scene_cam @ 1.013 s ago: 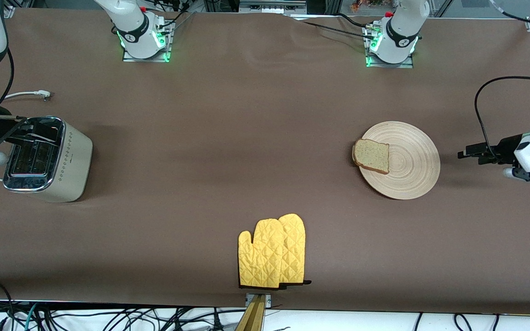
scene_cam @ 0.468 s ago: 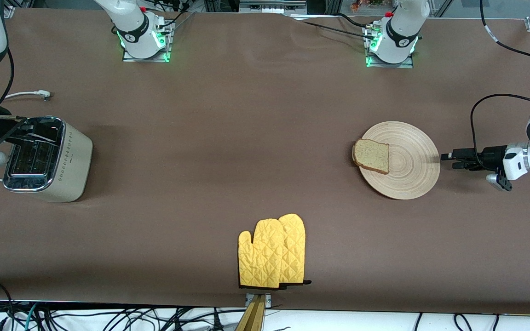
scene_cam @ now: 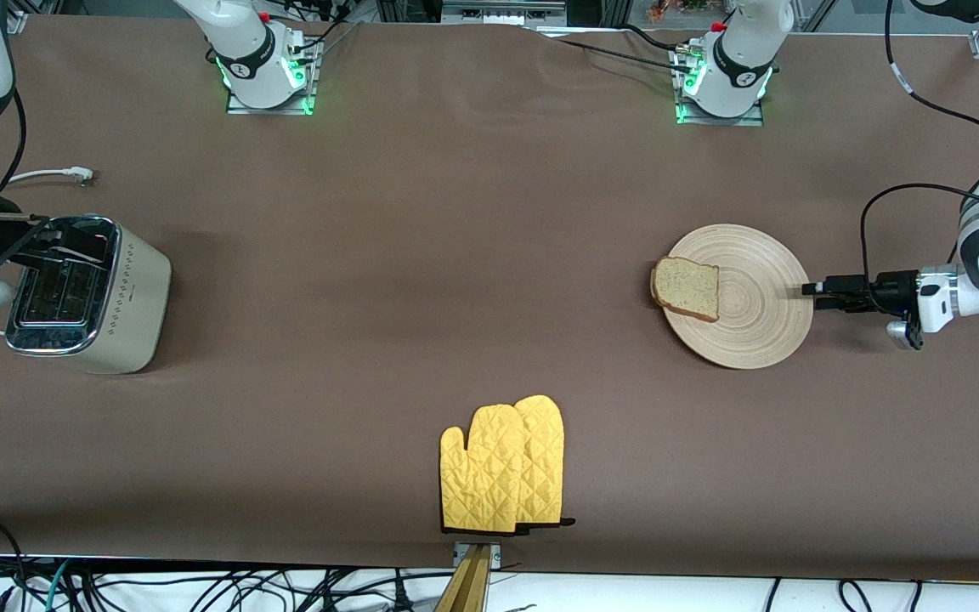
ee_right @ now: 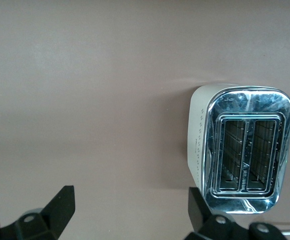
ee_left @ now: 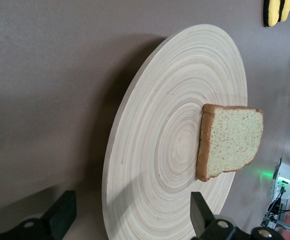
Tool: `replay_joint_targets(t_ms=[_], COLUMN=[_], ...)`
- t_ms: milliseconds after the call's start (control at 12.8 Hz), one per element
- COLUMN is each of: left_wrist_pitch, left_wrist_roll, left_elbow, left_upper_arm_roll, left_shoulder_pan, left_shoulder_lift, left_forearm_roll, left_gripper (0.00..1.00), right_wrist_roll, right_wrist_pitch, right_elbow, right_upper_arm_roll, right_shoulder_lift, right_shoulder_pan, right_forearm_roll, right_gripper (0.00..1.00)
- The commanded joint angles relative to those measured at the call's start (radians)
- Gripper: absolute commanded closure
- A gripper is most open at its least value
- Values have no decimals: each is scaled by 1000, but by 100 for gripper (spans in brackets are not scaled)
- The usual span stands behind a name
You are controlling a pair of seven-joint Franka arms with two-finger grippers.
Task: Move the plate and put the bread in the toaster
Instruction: 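Move the left gripper to the wooden plate rim and grasp it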
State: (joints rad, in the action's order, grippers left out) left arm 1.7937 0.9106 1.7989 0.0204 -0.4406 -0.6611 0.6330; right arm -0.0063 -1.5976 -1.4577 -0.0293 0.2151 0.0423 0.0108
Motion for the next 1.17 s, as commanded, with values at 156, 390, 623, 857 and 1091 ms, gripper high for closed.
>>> replay_joint_targets(t_ms=[156,390,623,857,1091], left_wrist_pitch=[-11,-11,-8,-5,-1], left_wrist_roll=[19,14,14,16,17], left_elbow=[5,20,43,54,54], left_upper_arm_roll=[1,1,1,1,1], left_shoulder_pan=[-4,-4,-3,-4,-3], left_shoulder_lift=[-20,-22,-31,-37,-40], left_forearm_roll=[27,42,82,91,89], left_gripper=[0,17,26,45,98], right_wrist_roll=[5,5,8,5,8], right_wrist_pitch=[8,8,8,10,10], right_elbow=[4,4,4,4,4], right_upper_arm_roll=[-4,-4,-4,-4,-4], right_shoulder_lift=[-7,-7,-7,-7,-7], right_shoulder_pan=[8,8,8,8,8], right_forearm_roll=[17,17,17,17,17], right_gripper=[0,0,0,0,0])
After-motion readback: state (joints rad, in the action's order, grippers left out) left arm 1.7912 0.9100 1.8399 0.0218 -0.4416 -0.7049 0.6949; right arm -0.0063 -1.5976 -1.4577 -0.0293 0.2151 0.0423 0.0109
